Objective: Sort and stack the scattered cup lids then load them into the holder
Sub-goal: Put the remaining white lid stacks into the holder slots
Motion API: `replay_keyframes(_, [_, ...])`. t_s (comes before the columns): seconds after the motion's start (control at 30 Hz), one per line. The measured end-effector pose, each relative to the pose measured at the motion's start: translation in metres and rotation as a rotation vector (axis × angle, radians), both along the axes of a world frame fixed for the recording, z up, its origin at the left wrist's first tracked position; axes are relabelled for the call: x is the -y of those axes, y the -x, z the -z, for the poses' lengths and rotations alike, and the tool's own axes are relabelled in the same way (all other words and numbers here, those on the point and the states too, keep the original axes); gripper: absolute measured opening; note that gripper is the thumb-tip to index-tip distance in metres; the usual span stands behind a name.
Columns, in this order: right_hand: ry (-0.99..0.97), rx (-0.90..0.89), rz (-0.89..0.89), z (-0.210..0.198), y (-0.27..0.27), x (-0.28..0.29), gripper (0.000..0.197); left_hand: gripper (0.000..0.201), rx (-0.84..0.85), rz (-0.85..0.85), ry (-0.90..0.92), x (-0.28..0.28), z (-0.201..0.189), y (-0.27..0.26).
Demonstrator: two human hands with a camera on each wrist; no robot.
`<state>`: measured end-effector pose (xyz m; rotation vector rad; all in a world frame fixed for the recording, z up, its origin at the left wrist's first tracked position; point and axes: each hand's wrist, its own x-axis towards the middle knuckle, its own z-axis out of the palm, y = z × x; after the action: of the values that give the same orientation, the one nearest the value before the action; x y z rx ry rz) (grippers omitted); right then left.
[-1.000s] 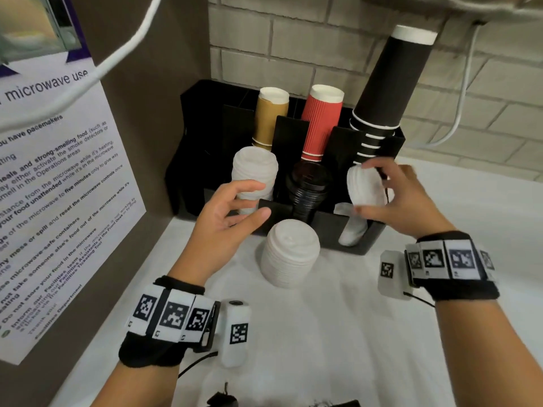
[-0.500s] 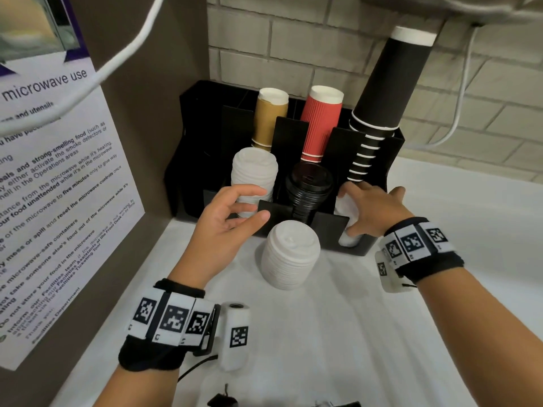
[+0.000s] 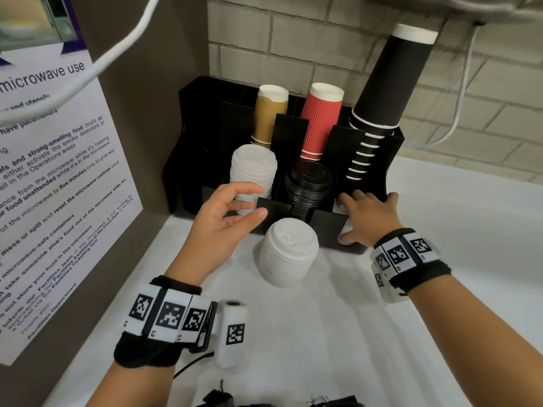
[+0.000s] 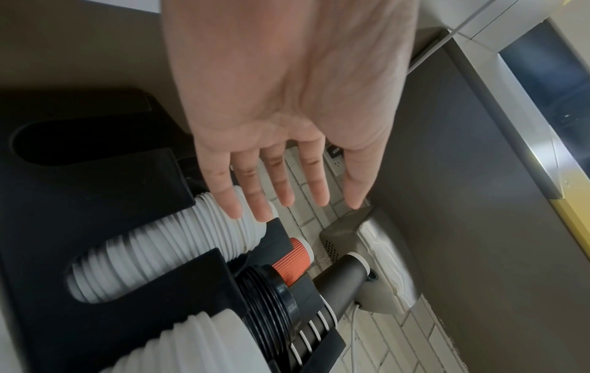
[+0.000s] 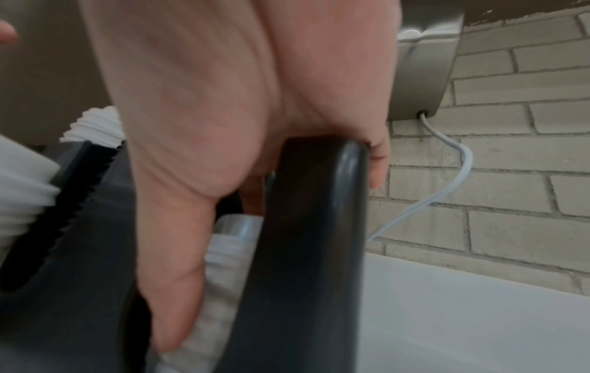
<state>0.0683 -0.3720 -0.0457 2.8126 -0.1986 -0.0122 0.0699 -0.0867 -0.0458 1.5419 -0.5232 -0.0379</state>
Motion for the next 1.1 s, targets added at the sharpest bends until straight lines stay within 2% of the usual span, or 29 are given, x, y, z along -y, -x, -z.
replay_keyframes(0.23, [-0.005,-0.013,0.029,-0.010,0.011,-0.001,0.076,0.026,0.013,0.001,-0.005,0.000,0.000,0.001])
replay_keyframes(0.3, [-0.040,0.058,0.037,-0.024,0.018,-0.005,0.068,0.026,0.020,-0.007,-0.011,-0.001,0.000,0.000])
replay_keyframes(0.37, [-0.184,0.276,-0.025,-0.038,0.028,-0.011,0.051,0.027,0.029,-0.015,-0.009,-0.001,0.001,0.000])
replay_keyframes(0.43, [-0.498,0.454,-0.153,-0.048,0.038,-0.028,0.033,0.027,0.026,-0.023,-0.007,-0.001,0.002,-0.001])
replay_keyframes(0.5, [-0.733,0.382,-0.223,-0.046,0.046,-0.054,0.028,0.026,0.019,-0.024,-0.007,0.000,0.002,-0.001])
replay_keyframes(0.57, [-0.809,0.176,-0.190,-0.033,0.049,-0.080,0.043,0.025,0.011,-0.017,-0.001,0.001,0.003,0.000])
replay_keyframes(0.63, [-0.829,0.073,-0.139,-0.016,0.048,-0.095,0.055,0.025,0.008,-0.011,-0.001,0.002,0.002,0.002])
replay_keyframes(0.83, [-0.911,0.148,-0.090,0.007,0.039,-0.108,0.062,0.026,0.018,-0.014,0.004,-0.003,0.005,0.004])
replay_keyframes(1.1, [-0.922,0.164,-0.068,0.009,0.034,-0.107,0.061,0.026,0.004,-0.027,-0.001,-0.002,0.005,0.003])
